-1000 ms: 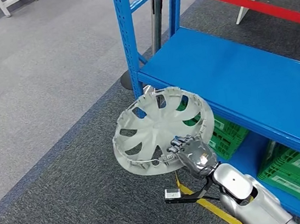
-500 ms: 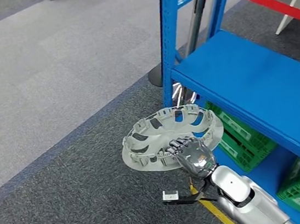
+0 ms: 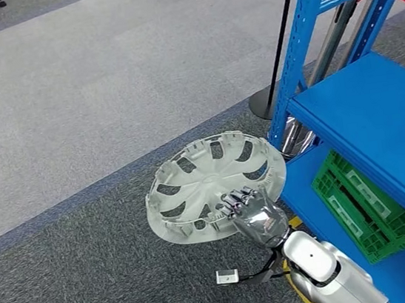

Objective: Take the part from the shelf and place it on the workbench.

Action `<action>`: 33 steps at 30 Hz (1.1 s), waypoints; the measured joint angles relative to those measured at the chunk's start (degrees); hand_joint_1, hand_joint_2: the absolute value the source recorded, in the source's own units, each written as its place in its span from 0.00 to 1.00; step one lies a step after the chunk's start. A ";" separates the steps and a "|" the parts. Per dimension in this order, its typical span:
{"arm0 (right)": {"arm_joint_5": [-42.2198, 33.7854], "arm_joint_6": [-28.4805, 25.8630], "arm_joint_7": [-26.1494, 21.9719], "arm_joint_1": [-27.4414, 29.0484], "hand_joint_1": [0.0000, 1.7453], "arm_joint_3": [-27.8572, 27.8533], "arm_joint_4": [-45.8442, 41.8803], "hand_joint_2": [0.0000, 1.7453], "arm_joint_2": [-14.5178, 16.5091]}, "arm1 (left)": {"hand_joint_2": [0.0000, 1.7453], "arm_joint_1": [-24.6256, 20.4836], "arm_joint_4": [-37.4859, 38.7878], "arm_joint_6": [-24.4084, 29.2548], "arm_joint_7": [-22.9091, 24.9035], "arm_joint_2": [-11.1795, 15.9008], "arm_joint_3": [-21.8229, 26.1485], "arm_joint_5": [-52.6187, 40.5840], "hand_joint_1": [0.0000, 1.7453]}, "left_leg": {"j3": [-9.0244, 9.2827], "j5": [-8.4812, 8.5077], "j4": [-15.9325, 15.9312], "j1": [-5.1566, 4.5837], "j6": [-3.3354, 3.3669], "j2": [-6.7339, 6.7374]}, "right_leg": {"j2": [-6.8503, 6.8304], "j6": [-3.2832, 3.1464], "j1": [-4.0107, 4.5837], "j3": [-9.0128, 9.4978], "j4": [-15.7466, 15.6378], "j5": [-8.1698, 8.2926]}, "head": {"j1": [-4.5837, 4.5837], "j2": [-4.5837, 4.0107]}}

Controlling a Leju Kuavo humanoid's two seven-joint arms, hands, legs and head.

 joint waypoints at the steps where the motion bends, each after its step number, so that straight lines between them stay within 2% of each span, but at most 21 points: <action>1: 0.19 -0.30 -0.19 -0.12 1.00 0.10 -0.26 1.00 0.19 | 1.00 0.03 0.00 -0.02 -0.02 0.00 0.00 -0.05 0.00 | -0.09 0.14 -0.12 0.13 -0.35 -0.56 | -0.53 -0.10 0.01 0.08 -0.24 0.08 | -0.01 0.00; 2: 0.30 -0.50 -0.43 -0.27 1.00 0.21 -0.50 1.00 0.41 | 1.00 0.04 0.01 -0.03 -0.03 0.01 0.00 -0.13 0.00 | -0.21 -0.02 0.05 0.13 -0.64 -0.34 | -1.16 -0.31 -0.02 0.28 -0.54 0.23 | -0.03 0.00; 4: -0.03 -0.82 -1.23 -0.54 1.00 0.48 -1.00 1.00 0.86 | 1.00 -0.24 0.00 -0.07 -0.08 0.01 -0.03 -0.35 0.00 | -1.44 -2.00 2.96 -0.05 -1.14 2.17 | -2.75 -0.84 -0.13 0.76 -1.14 0.46 | -0.31 0.00; 6: -0.92 -1.30 -2.21 -0.71 1.00 0.83 -1.42 1.00 1.10 | 1.00 -0.71 0.01 -0.15 -0.10 -0.03 -0.07 -0.54 0.00 | -4.38 -5.48 9.68 0.02 -1.61 5.24 | -4.51 -1.21 0.05 1.04 -1.26 0.34 | -0.51 0.00; 8: -1.56 -1.54 -2.90 -0.86 1.00 1.24 -1.84 1.00 1.20 | 1.00 -0.93 0.02 -0.19 -0.10 -0.04 -0.08 -0.72 0.00 | -6.50 -7.03 14.69 0.36 -2.04 6.14 | -6.23 -1.38 0.15 1.18 -1.25 0.13 | -0.52 0.00; 9: -1.76 -1.54 -3.13 -0.93 1.00 1.46 -2.05 1.00 1.23 | 1.00 -0.95 0.01 -0.19 -0.10 -0.04 -0.09 -0.84 0.00 | -6.23 -6.31 14.42 0.53 -2.20 6.36 | -7.00 -1.35 0.15 1.27 -1.24 0.02 | -0.53 0.00; 10: -1.86 -1.53 -3.31 -0.97 1.00 1.68 -2.24 1.00 1.25 | 1.00 -0.94 0.01 -0.17 -0.10 -0.03 -0.09 -0.97 0.00 | -4.92 -4.68 11.99 0.67 -2.31 6.76 | -7.74 -1.25 0.15 1.42 -1.23 -0.11 | -0.55 0.00; 12: -2.01 -1.52 -3.47 -1.11 1.00 2.08 -2.54 1.00 1.26 | 1.00 -1.02 0.00 -0.08 -0.08 -0.02 -0.13 -1.15 0.00 | -1.11 -1.41 4.57 0.57 -2.34 8.88 | -9.05 -0.83 0.32 1.77 -1.14 -0.52 | -0.59 0.00; 14: -2.01 -1.69 -3.46 -1.36 1.00 2.42 -2.71 1.00 1.28 | 1.00 -1.19 0.01 0.02 -0.03 -0.01 -0.16 -1.32 0.00 | 0.77 -0.58 0.45 0.14 -1.84 10.59 | -10.21 -0.28 0.67 1.93 -0.99 -0.90 | -0.58 0.00; 15: -1.94 -1.96 -3.39 -1.47 1.00 2.58 -2.75 1.00 1.33 | 1.00 -1.21 0.02 0.05 -0.01 0.02 -0.17 -1.44 0.00 | 0.79 -0.83 0.11 -0.14 -1.48 10.58 | -10.84 -0.02 0.82 1.99 -0.96 -1.04 | -0.59 0.00; 17: -1.61 -2.90 -3.08 -1.60 1.00 2.86 -2.82 1.00 1.59 | 1.00 -1.04 0.02 0.19 0.02 0.15 -0.17 -1.67 0.00 | 0.72 -0.77 -0.14 -0.13 -0.69 9.23 | -11.49 0.52 0.65 2.16 -0.90 -1.51 | -0.56 0.00; 19: -1.15 -4.41 -2.70 -1.64 1.00 3.03 -2.99 1.00 1.82 | 1.00 -1.00 0.02 0.34 0.02 0.34 -0.18 -1.80 0.00 | 0.86 -0.63 -0.40 0.10 0.04 7.99 | -9.02 0.96 0.32 0.98 1.66 -3.34 | -0.38 0.00; 21: -0.48 -6.21 -2.42 -1.60 1.00 3.10 -3.15 1.00 1.86 | 1.00 -1.20 0.02 0.40 0.02 0.49 -0.20 -1.87 0.00 | 0.90 -0.64 -0.43 0.21 0.54 6.71 | -5.68 1.06 0.18 -2.70 8.80 -6.61 | -0.07 0.00; 23: 0.32 -7.44 -2.27 -1.62 1.00 3.14 -3.28 1.00 2.01 | 1.00 -1.32 0.02 0.39 0.00 0.57 -0.20 -1.93 0.00 | 0.95 -0.70 -0.40 0.10 0.71 5.23 | -4.66 0.95 0.21 -6.50 15.21 -8.27 | 0.03 0.00; 24: 0.65 -7.71 -2.24 -1.70 1.00 3.16 -3.44 1.00 2.14 | 1.00 -1.32 0.02 0.39 0.00 0.63 -0.20 -1.94 0.00 | 0.99 -0.70 -0.38 0.04 0.72 4.45 | -4.51 0.80 0.23 -7.19 15.66 -7.50 | 0.04 0.00; 25: 0.92 -7.81 -2.21 -1.85 1.00 3.19 -3.64 1.00 2.29 | 1.00 -1.33 0.02 0.38 0.00 0.68 -0.19 -1.94 0.00 | 1.05 -0.70 -0.37 0.00 0.72 3.62 | -4.29 0.57 0.23 -6.76 13.83 -5.65 | 0.03 0.00; 26: 1.12 -7.82 -2.17 -2.10 1.00 3.20 -3.87 1.00 2.42 | 1.00 -1.35 0.02 0.36 0.00 0.73 -0.20 -1.94 0.00 | 1.12 -0.70 -0.35 0.01 0.71 2.80 | -3.52 0.30 0.21 -5.35 10.11 -3.13 | 0.03 0.00; 28: 1.32 -7.82 -2.09 -2.74 1.00 3.21 -4.23 1.00 2.66 | 1.00 -1.42 0.02 0.31 -0.01 0.78 -0.21 -1.94 0.00 | 1.03 -0.66 -0.26 0.05 0.48 1.30 | -0.85 -0.15 0.07 -2.01 2.73 0.16 | -0.01 0.00; 30: 1.45 -7.85 -2.00 -3.33 1.00 3.22 -4.52 1.00 2.85 | 1.00 -1.42 0.02 0.26 -0.01 0.81 -0.20 -1.94 0.00 | 0.67 -0.44 -0.28 0.33 -0.12 0.05 | 0.51 -0.24 0.09 -0.41 -0.13 0.49 | -0.03 0.00; 32: 1.59 -7.89 -1.93 -3.78 1.00 3.25 -4.82 1.00 3.11 | 1.00 -1.23 0.02 0.24 -0.02 0.90 -0.19 -1.94 0.00 | 0.40 -0.31 -0.35 0.57 -0.84 -0.67 | -0.63 -0.39 0.13 0.03 -0.72 0.59 | -0.02 0.00; 33: 1.75 -7.90 -1.93 -4.01 1.00 3.28 -4.94 1.00 3.29 | 1.00 -1.13 0.02 0.25 -0.02 0.95 -0.19 -1.95 0.00 | 0.21 -0.68 0.07 0.47 -1.13 0.23 | -1.33 -0.61 0.05 0.27 -1.04 0.70 | -0.07 0.00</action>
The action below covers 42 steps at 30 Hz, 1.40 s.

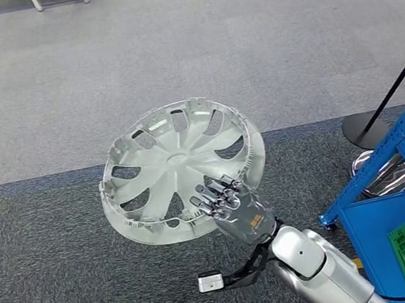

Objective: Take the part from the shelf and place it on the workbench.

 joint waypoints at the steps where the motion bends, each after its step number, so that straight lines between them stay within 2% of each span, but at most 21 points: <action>1: 0.22 -0.01 -0.01 -0.32 1.00 0.04 -0.11 1.00 0.15 | 1.00 0.02 0.00 0.02 0.00 0.07 0.00 0.00 0.00 | -0.59 -0.91 1.34 -0.13 -0.26 1.46 | -0.80 -0.26 -0.08 0.25 -0.32 0.10 | -0.14 0.00; 3: 0.68 0.06 -0.08 -1.45 1.00 0.19 -0.34 1.00 0.33 | 1.00 -0.10 0.00 0.07 0.02 0.17 0.00 0.03 0.00 | -3.26 -4.13 7.32 -0.24 -0.72 4.75 | -2.47 -0.66 -0.05 0.60 -0.61 0.07 | -0.37 0.00; 5: 0.71 0.60 -0.21 -3.53 1.00 0.43 -0.68 1.00 0.49 | 1.00 -0.08 0.00 0.08 0.02 0.27 0.01 0.17 0.00 | -6.36 -6.54 13.98 0.03 -1.22 5.71 | -4.16 -0.83 0.03 0.74 -0.58 -0.11 | -0.43 0.00; 6: 0.52 1.13 -0.32 -4.83 1.00 0.56 -0.89 1.00 0.64 | 1.00 0.04 0.00 0.06 0.01 0.36 0.03 0.33 0.00 | -6.89 -6.37 15.12 0.18 -1.45 5.90 | -4.94 -0.84 0.03 0.83 -0.56 -0.22 | -0.43 0.00; 8: 0.02 2.41 -0.69 -7.52 1.00 0.85 -1.32 1.00 1.14 | 1.00 0.34 0.00 0.01 -0.04 0.59 0.10 0.72 0.00 | -4.75 -3.03 10.69 0.44 -1.73 6.83 | -6.34 -0.66 0.02 1.21 -0.53 -0.54 | -0.44 0.00; 10: -0.41 3.33 -1.01 -10.04 1.00 1.25 -1.61 1.00 1.71 | 1.00 0.44 0.00 -0.03 -0.11 0.77 0.20 1.06 0.00 | -1.27 0.15 3.21 0.13 -1.57 10.09 | -7.63 -0.17 0.35 1.60 -0.38 -1.04 | -0.55 0.00; 12: -0.92 3.85 -1.17 -12.13 1.00 1.74 -1.75 1.00 2.29 | 1.00 0.45 0.00 -0.02 -0.12 0.79 0.27 1.30 0.00 | -0.08 0.77 -0.03 -0.34 -0.83 12.19 | -8.95 0.37 0.94 1.78 -0.25 -1.47 | -0.59 0.00; 15: -1.84 4.29 -1.41 -14.38 1.00 2.62 -1.83 1.00 3.52 | 1.00 0.91 0.00 0.32 -0.02 0.86 0.39 1.45 0.00 | -0.23 0.70 -0.28 -0.31 0.35 10.20 | -10.05 1.04 1.00 1.90 0.11 -2.48 | -0.55 0.00; 18: -2.45 4.48 -1.40 -15.89 1.00 3.57 -1.94 1.00 4.22 | 1.00 0.91 0.00 0.71 0.08 0.92 0.46 1.40 0.00 | -0.10 0.79 -0.46 -0.03 1.37 7.82 | -5.25 1.52 0.53 -1.52 7.40 -6.41 | -0.22 0.00; 20: -2.85 4.47 -1.40 -16.26 1.00 4.17 -1.96 1.00 4.25 | 1.00 0.80 0.00 0.78 0.15 0.94 0.50 1.31 0.00 | -0.06 0.77 -0.44 -0.05 1.64 6.03 | -3.58 1.49 0.53 -5.73 14.99 -8.80 | -0.06 0.00; 21: -3.05 4.46 -1.43 -16.29 1.00 4.50 -1.96 1.00 4.26 | 1.00 0.83 0.00 0.79 0.20 0.95 0.54 1.23 0.00 | -0.03 0.76 -0.42 -0.06 1.68 5.08 | -3.31 1.39 0.55 -7.10 16.74 -8.65 | -0.04 0.00; 23: -3.49 4.42 -1.53 -16.26 1.00 5.19 -2.00 1.00 4.26 | 1.00 0.94 0.00 0.79 0.30 0.97 0.58 1.02 0.00 | 0.10 0.76 -0.39 -0.08 1.67 3.28 | -2.78 0.98 0.58 -6.64 13.53 -5.13 | -0.05 0.00; 26: -4.28 4.40 -1.77 -16.21 1.00 6.10 -2.29 1.00 4.26 | 1.00 0.91 0.00 0.56 0.35 0.85 0.59 0.73 0.00 | -0.14 0.80 -0.22 0.00 1.28 1.06 | 0.84 0.23 0.34 -2.25 2.96 0.14 | -0.09 0.00; 28: -4.74 4.39 -1.94 -16.15 1.00 6.67 -2.54 1.00 4.25 | 1.00 0.86 0.00 0.28 0.35 0.78 0.59 0.63 0.00 | -0.55 1.07 -0.25 0.27 0.57 -0.14 | 1.81 0.13 0.33 -1.08 0.97 0.25 | -0.13 0.00; 30: -5.31 4.40 -2.15 -16.12 1.00 7.16 -2.85 1.00 4.26 | 1.00 0.82 0.00 0.00 0.29 0.82 0.59 0.58 0.00 | -0.73 1.12 -0.29 0.37 -0.14 -0.56 | 0.60 -0.06 0.28 -0.74 0.39 0.34 | -0.15 0.00; 32: -5.94 4.41 -2.37 -16.11 1.00 7.52 -3.12 1.00 4.28 | 1.00 0.55 0.00 -0.17 0.18 0.83 0.59 0.43 0.00 | -1.79 -0.64 2.21 0.12 -0.71 1.94 | -0.96 -0.53 0.05 -0.31 -0.14 0.52 | -0.49 0.00; 34: -6.32 4.43 -2.55 -16.11 1.00 7.79 -3.30 1.00 4.28 | 1.00 0.07 0.00 -0.25 0.11 0.78 0.59 0.25 0.00 | -4.60 -4.07 8.71 0.16 -1.20 5.01 | -2.62 -0.88 0.06 -0.11 -0.24 0.43 | -0.81 0.00; 36: -6.39 4.44 -2.62 -16.04 1.00 8.02 -3.37 1.00 4.28 | 1.00 -0.24 0.00 -0.26 0.17 0.76 0.59 0.17 0.00 | -6.93 -5.83 14.18 0.43 -1.64 5.90 | -4.27 -0.96 0.10 -0.01 -0.22 0.26 | -0.83 0.00; 37: -6.40 4.44 -2.64 -15.99 1.00 8.14 -3.38 1.00 4.28 | 1.00 -0.28 0.00 -0.23 0.27 0.78 0.59 0.17 0.00 | -6.84 -5.22 14.26 0.56 -1.81 6.11 | -5.04 -0.93 0.10 0.08 -0.21 0.16 | -0.84 0.00; 40: -6.40 4.45 -2.74 -15.91 1.00 8.40 -3.39 1.00 4.28 | 1.00 -0.34 0.00 -0.01 0.84 0.90 0.59 0.06 0.00 | -2.00 -0.26 4.95 0.49 -1.91 8.69 | -7.01 -0.43 0.25 0.56 -0.14 -0.33 | -0.88 0.00; 42: -6.65 4.45 -2.79 -15.93 1.00 8.40 -3.47 1.00 4.27 | 1.00 -0.46 0.00 0.18 1.29 0.86 0.58 -0.20 0.00 | 0.11 0.79 0.32 0.06 -1.35 10.77 | -8.13 0.13 0.71 0.73 0.01 -0.71 | -0.86 0.00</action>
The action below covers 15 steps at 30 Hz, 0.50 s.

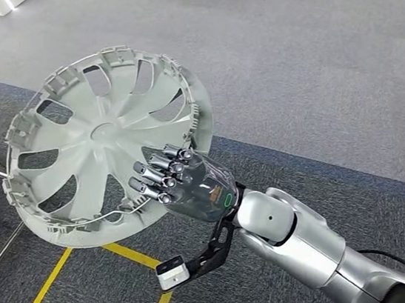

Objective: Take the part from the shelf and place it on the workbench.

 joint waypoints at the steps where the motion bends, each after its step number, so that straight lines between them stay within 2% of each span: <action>1: -0.33 0.01 -0.10 0.00 1.00 -0.01 -0.05 1.00 -0.01 | 1.00 0.03 0.00 0.10 0.25 -0.03 -0.01 -0.13 0.00 | 0.08 -0.31 -0.46 -0.23 0.37 0.11 | -0.63 0.25 0.22 0.09 0.01 -0.16 | -0.01 0.00; 3: -1.22 0.10 -0.51 0.01 1.00 0.01 -0.23 1.00 -0.01 | 1.00 0.36 0.00 0.29 0.68 -0.05 -0.02 -0.40 0.00 | 0.01 -0.32 -0.72 -0.12 1.21 -1.15 | -1.52 0.79 0.21 0.31 0.02 -0.65 | -0.03 0.00; 4: -1.63 0.16 -0.75 0.02 1.00 0.04 -0.37 1.00 -0.01 | 1.00 0.51 0.00 0.42 0.81 -0.03 -0.01 -0.53 0.00 | 0.07 -0.29 -0.78 -0.02 1.59 -1.79 | -0.81 1.08 0.07 0.13 0.58 -1.27 | -0.02 0.00; 5: -2.00 0.23 -0.98 0.05 1.00 0.06 -0.51 1.00 -0.02 | 1.00 0.56 0.00 0.51 0.87 -0.02 -0.01 -0.63 0.00 | 0.13 -0.21 -0.87 0.11 1.97 -2.40 | 0.53 1.30 -0.09 -0.62 2.24 -2.39 | 0.07 0.00; 7: -2.65 0.38 -1.34 0.22 1.00 0.13 -0.69 1.00 -0.05 | 1.00 0.49 0.00 0.62 0.90 -0.03 0.00 -0.74 0.00 | 0.15 -0.18 -0.90 0.22 2.50 -3.68 | 3.69 1.52 -0.26 -3.98 9.11 -5.71 | 0.30 0.00; 8: -2.94 0.49 -1.49 0.38 1.00 0.20 -0.72 1.00 -0.08 | 1.00 0.45 0.00 0.58 0.89 -0.06 -0.01 -0.75 0.00 | 0.16 -0.20 -0.89 0.19 2.65 -4.43 | 4.45 1.55 -0.27 -6.12 13.15 -7.14 | 0.36 0.00; 9: -3.16 0.60 -1.61 0.56 1.00 0.30 -0.72 1.00 -0.09 | 1.00 0.44 0.00 0.52 0.87 -0.08 -0.01 -0.74 0.00 | 0.17 -0.22 -0.88 0.16 2.70 -5.21 | 4.79 1.55 -0.25 -7.82 15.99 -7.69 | 0.38 0.00; 10: -3.34 0.69 -1.72 0.73 1.00 0.42 -0.72 1.00 -0.10 | 1.00 0.44 0.00 0.44 0.86 -0.09 -0.01 -0.73 0.00 | 0.19 -0.23 -0.86 0.14 2.72 -6.03 | 4.95 1.48 -0.24 -8.70 16.91 -7.15 | 0.38 0.00; 11: -3.50 0.79 -1.82 0.87 1.00 0.55 -0.72 1.00 -0.10 | 1.00 0.44 0.00 0.36 0.84 -0.10 -0.01 -0.72 0.00 | 0.21 -0.23 -0.83 0.13 2.71 -6.87 | 5.09 1.33 -0.24 -8.42 15.39 -5.45 | 0.37 0.00; 12: -3.66 0.83 -1.93 0.95 1.00 0.67 -0.72 1.00 -0.10 | 1.00 0.43 0.00 0.30 0.85 -0.11 0.00 -0.74 0.00 | 0.22 -0.24 -0.78 0.13 2.70 -7.69 | 5.47 1.12 -0.27 -7.20 12.05 -3.10 | 0.37 0.00; 13: -3.85 0.82 -2.09 0.99 1.00 0.78 -0.72 1.00 -0.10 | 1.00 0.42 0.01 0.27 0.93 -0.16 0.01 -0.79 0.00 | 0.21 -0.25 -0.73 0.17 2.66 -8.43 | 6.58 0.87 -0.37 -5.60 8.11 -1.07 | 0.36 0.00; 14: -4.09 0.81 -2.31 1.00 1.00 0.87 -0.72 1.00 -0.09 | 1.00 0.37 0.01 0.30 1.07 -0.22 0.00 -0.94 0.00 | 0.08 -0.24 -0.60 0.14 2.52 -9.17 | 7.79 0.69 -0.54 -3.91 4.52 0.33 | 0.34 0.00; 15: -4.33 0.79 -2.54 1.00 1.00 0.92 -0.71 1.00 -0.07 | 1.00 0.33 0.02 0.38 1.30 -0.30 -0.01 -1.10 0.00 | -0.12 -0.17 -0.54 0.18 2.28 -9.77 | 8.80 0.60 -0.64 -2.75 2.22 0.92 | 0.33 0.00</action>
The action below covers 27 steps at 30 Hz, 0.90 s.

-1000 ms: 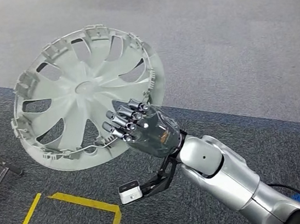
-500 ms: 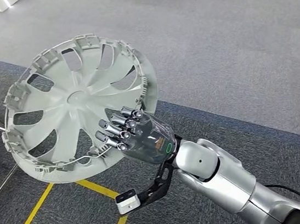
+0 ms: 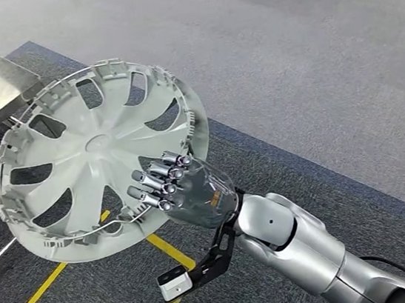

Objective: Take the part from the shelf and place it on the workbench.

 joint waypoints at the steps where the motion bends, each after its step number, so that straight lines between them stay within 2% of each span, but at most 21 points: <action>1: -0.23 -0.02 -0.21 0.00 1.00 0.05 0.01 1.00 0.06 | 1.00 0.02 0.01 0.09 0.24 -0.07 -0.01 -0.15 0.00 | -0.23 0.12 0.00 0.10 -0.33 -0.57 | 0.62 -0.04 -0.04 0.62 -1.06 -0.05 | -0.02 0.00; 3: -0.57 -0.01 -0.48 -0.02 1.00 0.19 0.13 1.00 0.38 | 1.00 0.18 0.00 0.23 0.51 -0.09 -0.02 -0.26 0.00 | -0.51 0.40 -0.20 0.32 -1.11 -1.61 | -0.12 -0.18 0.03 1.02 -1.52 -0.08 | -0.02 0.00; 4: -0.68 -0.01 -0.58 -0.05 1.00 0.28 0.28 1.00 0.65 | 1.00 0.27 0.00 0.29 0.53 -0.03 -0.02 -0.22 0.00 | -0.60 0.24 -0.04 0.27 -1.48 -1.13 | -0.74 -0.40 -0.03 1.20 -1.76 0.04 | -0.06 0.00; 6: -1.00 -0.01 -0.78 -0.21 1.00 0.38 0.68 1.00 1.26 | 1.00 0.19 0.00 0.37 0.47 0.08 0.00 -0.03 0.00 | -1.88 -1.65 2.89 0.05 -2.17 1.64 | -2.25 -1.01 -0.23 1.58 -2.21 0.16 | -0.38 0.00; 7: -1.22 -0.02 -0.91 -0.29 1.00 0.40 0.89 1.00 1.50 | 1.00 0.07 0.01 0.38 0.43 0.10 0.01 0.09 0.00 | -3.27 -3.32 6.03 -0.01 -2.47 3.43 | -3.08 -1.24 -0.19 1.71 -2.25 0.10 | -0.50 0.00; 8: -1.47 -0.04 -1.06 -0.35 1.00 0.40 1.06 1.00 1.71 | 1.00 -0.05 0.01 0.38 0.40 0.10 0.01 0.18 0.00 | -4.96 -5.03 9.78 0.06 -2.71 4.41 | -3.93 -1.42 -0.15 1.78 -2.24 -0.02 | -0.64 0.00; 9: -1.71 -0.07 -1.22 -0.37 1.00 0.40 1.27 1.00 1.88 | 1.00 -0.10 0.01 0.37 0.38 0.12 0.01 0.25 0.00 | -6.42 -6.21 13.04 0.16 -2.89 4.84 | -4.79 -1.51 -0.11 1.86 -2.23 -0.12 | -0.62 0.00; 10: -1.91 -0.08 -1.37 -0.37 1.00 0.42 1.52 1.00 2.03 | 1.00 -0.06 0.01 0.37 0.37 0.14 0.01 0.28 0.00 | -7.14 -6.43 14.81 0.25 -3.02 5.01 | -5.60 -1.54 -0.09 1.95 -2.23 -0.24 | -0.63 0.00; 11: -2.04 -0.09 -1.47 -0.37 1.00 0.43 1.77 1.00 2.18 | 1.00 0.01 0.01 0.38 0.37 0.18 0.02 0.30 0.00 | -7.12 -5.85 14.93 0.33 -3.11 5.11 | -6.31 -1.53 -0.09 2.04 -2.21 -0.34 | -0.65 0.00; 13: -2.18 -0.09 -1.55 -0.41 1.00 0.44 2.17 1.00 2.39 | 1.00 0.12 0.01 0.39 0.36 0.30 0.03 0.31 0.00 | -5.09 -3.11 11.01 0.41 -3.09 5.55 | -7.44 -1.40 -0.09 2.28 -2.19 -0.56 | -0.64 0.00; 15: -2.27 -0.09 -1.62 -0.57 1.00 0.44 2.49 1.00 2.66 | 1.00 0.13 0.01 0.61 0.69 0.37 0.03 0.15 0.00 | -1.86 -0.51 4.53 0.01 -2.79 8.06 | -8.47 -1.05 0.15 2.61 -2.11 -0.91 | -0.70 0.00; 17: -2.38 -0.07 -1.73 -0.84 1.00 0.44 2.86 1.00 3.00 | 1.00 0.08 0.01 1.54 2.21 0.33 0.01 -0.58 0.00 | -0.03 0.26 0.44 -0.54 -2.01 10.39 | -9.69 -0.55 0.68 2.86 -2.03 -1.32 | -0.71 0.00; 18: -2.42 -0.05 -1.77 -0.95 1.00 0.44 3.07 1.00 3.23 | 1.00 0.18 0.01 2.14 3.23 0.30 0.00 -1.04 0.00 | 0.02 -0.04 0.05 -0.77 -1.63 10.52 | -10.37 -0.32 0.92 2.98 -2.03 -1.50 | -0.67 0.00; 19: -2.44 -0.04 -1.79 -1.06 1.00 0.44 3.29 1.00 3.50 | 1.00 0.37 0.01 2.67 4.13 0.28 0.00 -1.39 0.00 | -0.02 -0.09 -0.02 -0.70 -1.18 9.79 | -11.11 -0.09 0.98 3.21 -2.10 -1.66 | -0.62 0.00; 20: -2.47 -0.03 -1.80 -1.15 1.00 0.44 3.52 1.00 3.80 | 1.00 0.65 0.01 3.06 4.76 0.28 0.00 -1.57 0.00 | 0.05 -0.06 -0.14 -0.60 -0.84 9.05 | -11.05 0.17 0.90 3.28 -1.93 -2.07 | -0.53 0.00; 21: -2.54 -0.02 -1.82 -1.27 1.00 0.44 3.72 1.00 4.08 | 1.00 0.85 0.01 3.27 5.13 0.31 0.01 -1.65 0.00 | 0.13 -0.01 -0.24 -0.47 -0.47 8.31 | -10.09 0.42 0.74 3.04 -1.12 -2.83 | -0.47 0.00; 22: -2.66 -0.03 -1.84 -1.38 1.00 0.44 3.90 1.00 4.25 | 1.00 0.91 0.01 3.36 5.34 0.33 0.02 -1.67 0.00 | 0.21 0.07 -0.34 -0.31 -0.07 7.54 | -8.45 0.63 0.56 2.16 0.91 -4.12 | -0.35 0.00; 24: -3.08 -0.03 -2.02 -1.52 1.00 0.42 4.28 1.00 4.37 | 1.00 0.80 0.01 3.10 5.47 0.36 0.02 -1.68 0.00 | 0.22 0.13 -0.37 -0.14 0.42 5.97 | -5.01 0.83 0.33 -1.39 8.15 -7.52 | -0.04 0.00; 25: -3.32 -0.03 -2.15 -1.51 1.00 0.42 4.49 1.00 4.36 | 1.00 0.76 0.01 2.89 5.47 0.34 0.02 -1.68 0.00 | 0.21 0.13 -0.36 -0.15 0.52 5.09 | -4.26 0.87 0.34 -3.44 11.95 -8.76 | 0.06 0.00; 26: -3.51 -0.02 -2.28 -1.49 1.00 0.43 4.73 1.00 4.36 | 1.00 0.75 0.01 2.71 5.46 0.32 0.01 -1.67 0.00 | 0.23 0.12 -0.33 -0.17 0.54 4.20 | -3.96 0.84 0.38 -4.90 14.21 -8.96 | 0.06 0.00; 27: -3.65 -0.02 -2.37 -1.47 1.00 0.44 4.96 1.00 4.36 | 1.00 0.75 0.01 2.63 5.46 0.31 0.01 -1.65 0.00 | 0.26 0.12 -0.29 -0.18 0.54 3.29 | -3.79 0.72 0.41 -5.42 14.30 -7.97 | 0.06 0.00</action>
